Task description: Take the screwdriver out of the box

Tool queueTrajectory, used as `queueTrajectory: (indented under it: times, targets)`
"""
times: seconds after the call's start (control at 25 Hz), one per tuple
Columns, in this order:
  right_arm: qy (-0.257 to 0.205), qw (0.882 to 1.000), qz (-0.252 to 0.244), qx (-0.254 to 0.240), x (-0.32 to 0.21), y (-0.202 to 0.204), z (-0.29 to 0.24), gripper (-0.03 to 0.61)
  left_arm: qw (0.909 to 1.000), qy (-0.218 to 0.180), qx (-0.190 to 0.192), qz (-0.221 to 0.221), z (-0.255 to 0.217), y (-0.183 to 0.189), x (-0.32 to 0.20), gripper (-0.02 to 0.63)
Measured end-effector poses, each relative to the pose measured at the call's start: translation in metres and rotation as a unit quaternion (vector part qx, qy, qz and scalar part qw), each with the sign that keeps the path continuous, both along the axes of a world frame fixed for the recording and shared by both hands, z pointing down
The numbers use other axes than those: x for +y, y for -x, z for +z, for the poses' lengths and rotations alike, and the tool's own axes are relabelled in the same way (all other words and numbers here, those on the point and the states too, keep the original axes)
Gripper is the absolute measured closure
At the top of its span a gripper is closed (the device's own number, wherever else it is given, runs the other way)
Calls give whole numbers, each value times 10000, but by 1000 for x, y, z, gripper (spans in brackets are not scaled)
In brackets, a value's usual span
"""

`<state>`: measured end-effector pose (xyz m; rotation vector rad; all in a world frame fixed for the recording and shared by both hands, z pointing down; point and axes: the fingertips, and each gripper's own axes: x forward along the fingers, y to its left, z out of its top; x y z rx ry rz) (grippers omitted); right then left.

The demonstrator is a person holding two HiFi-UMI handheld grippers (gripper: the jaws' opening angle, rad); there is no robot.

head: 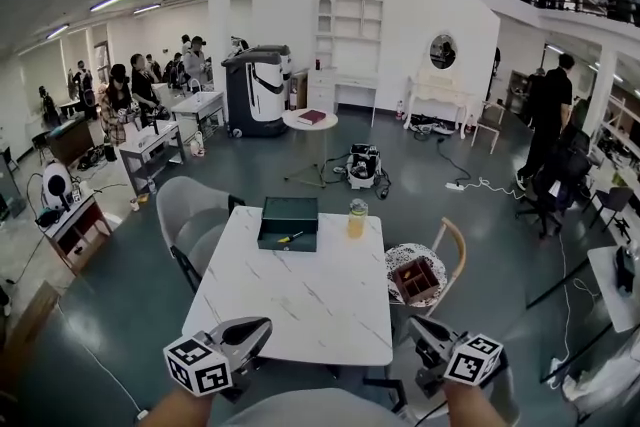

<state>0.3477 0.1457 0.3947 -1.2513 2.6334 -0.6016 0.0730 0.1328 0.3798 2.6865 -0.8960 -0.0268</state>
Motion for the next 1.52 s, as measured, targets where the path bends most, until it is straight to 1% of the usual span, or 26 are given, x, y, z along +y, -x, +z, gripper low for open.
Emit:
queueTrajectory:
  times: [0.2, 0.4, 0.6, 0.76, 1.04, 1.28, 1.52]
  targets:
    - [28, 9999, -100, -81, 3, -10, 7, 571, 9999, 48, -119, -11, 0, -15, 7, 609]
    - [60, 9998, -108, -128, -2, -13, 10, 571, 9998, 94, -194, -7, 0, -17, 4, 609]
    - [103, 9998, -136, -54, -13, -3, 12, 571, 9998, 133, -157, 47, 2, -12, -9, 609]
    - [124, 9999, -58, 40, -28, 8, 12, 571, 9997, 176, -107, 151, 8, -1, -30, 609]
    - [64, 9995, 252, 170, -80, 44, 9, 571, 9990, 108, 34, 423, 13, 36, -96, 609]
    - [-4, 9989, 399, 250, -147, 102, 4, 571, 9983, 99, 78, 568, 13, 90, -171, 609]
    - [67, 9983, 480, 320, -205, 141, 2, 571, 9978, 172, 157, 615, 16, 130, -231, 609]
